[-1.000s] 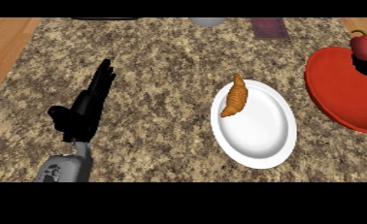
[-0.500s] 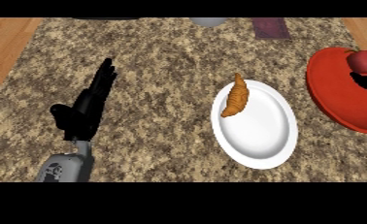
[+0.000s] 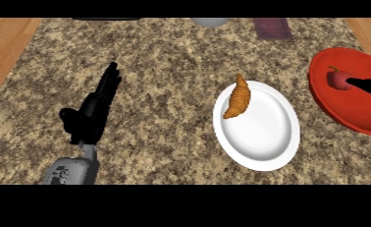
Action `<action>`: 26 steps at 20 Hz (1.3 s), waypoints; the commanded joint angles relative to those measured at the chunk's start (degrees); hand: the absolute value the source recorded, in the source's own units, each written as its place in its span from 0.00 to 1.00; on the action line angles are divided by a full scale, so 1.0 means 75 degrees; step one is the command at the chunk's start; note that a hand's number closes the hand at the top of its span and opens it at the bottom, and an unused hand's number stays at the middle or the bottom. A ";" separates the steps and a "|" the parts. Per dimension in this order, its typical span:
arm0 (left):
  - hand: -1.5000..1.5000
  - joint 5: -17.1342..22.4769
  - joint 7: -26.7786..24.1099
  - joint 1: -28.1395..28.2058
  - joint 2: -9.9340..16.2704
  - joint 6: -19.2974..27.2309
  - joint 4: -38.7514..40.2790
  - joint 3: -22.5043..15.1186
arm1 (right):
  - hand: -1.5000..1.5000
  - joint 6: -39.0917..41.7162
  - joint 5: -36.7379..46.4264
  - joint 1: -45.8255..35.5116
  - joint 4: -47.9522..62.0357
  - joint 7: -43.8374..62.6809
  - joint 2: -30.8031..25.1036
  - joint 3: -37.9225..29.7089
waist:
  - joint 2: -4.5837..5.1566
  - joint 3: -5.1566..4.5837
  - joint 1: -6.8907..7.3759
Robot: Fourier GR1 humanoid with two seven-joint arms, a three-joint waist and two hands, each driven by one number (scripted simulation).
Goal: Pick the bell pepper from the plate and place it in the bowl
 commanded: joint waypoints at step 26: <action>0.50 -0.0090 0.0112 0.0031 0.0015 -0.0025 -0.0100 0.0143 | 0.00 0.3651 -0.4002 0.2289 -0.0412 -0.0848 -0.1482 -0.1769 | -0.0034 -0.0009 -0.0086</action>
